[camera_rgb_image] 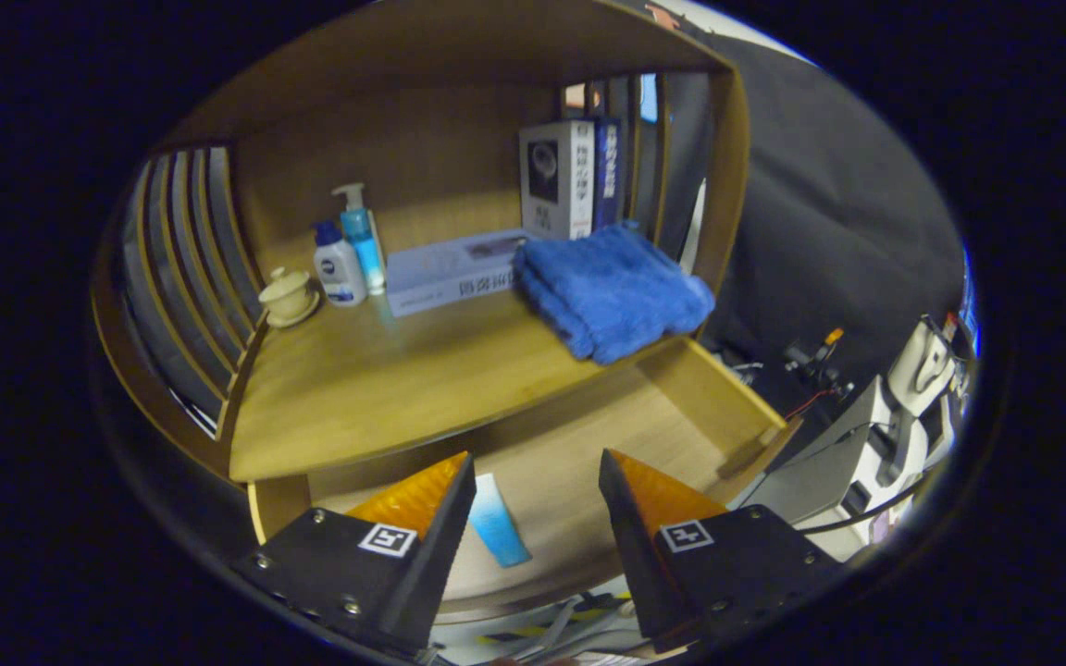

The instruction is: Pull open the drawer, take out the items inside it, and place them on the countertop above the cabinet.

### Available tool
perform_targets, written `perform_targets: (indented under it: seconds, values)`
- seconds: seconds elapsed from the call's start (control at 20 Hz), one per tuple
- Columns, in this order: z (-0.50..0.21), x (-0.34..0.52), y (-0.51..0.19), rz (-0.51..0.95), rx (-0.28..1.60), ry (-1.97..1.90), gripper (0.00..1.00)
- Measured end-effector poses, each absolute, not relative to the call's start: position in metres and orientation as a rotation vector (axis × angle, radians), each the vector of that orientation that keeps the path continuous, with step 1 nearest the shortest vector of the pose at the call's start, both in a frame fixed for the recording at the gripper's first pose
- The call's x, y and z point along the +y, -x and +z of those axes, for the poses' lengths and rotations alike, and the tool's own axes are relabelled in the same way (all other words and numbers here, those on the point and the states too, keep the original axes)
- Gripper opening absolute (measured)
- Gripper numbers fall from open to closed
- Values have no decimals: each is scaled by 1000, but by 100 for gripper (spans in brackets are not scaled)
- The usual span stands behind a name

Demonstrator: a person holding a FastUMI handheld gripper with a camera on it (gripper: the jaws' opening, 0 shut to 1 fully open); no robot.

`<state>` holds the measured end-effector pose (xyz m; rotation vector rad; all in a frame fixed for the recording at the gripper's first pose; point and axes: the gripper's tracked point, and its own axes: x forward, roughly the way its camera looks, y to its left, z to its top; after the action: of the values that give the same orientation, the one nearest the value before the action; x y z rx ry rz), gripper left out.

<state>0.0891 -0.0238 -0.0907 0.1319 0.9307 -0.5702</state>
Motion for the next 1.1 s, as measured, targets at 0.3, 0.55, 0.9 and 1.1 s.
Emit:
perform_targets:
  seconds: [0.3, 0.55, 0.9, 1.1]
  values:
    - [-149, -20, -82, -556, 1134, -149, 81]
    - [-195, -13, -65, -534, 1362, -122, 81]
    - [-233, 0, -67, -482, 1467, -186, 81]
    - [-243, 5, -71, -489, 1503, -232, 81]
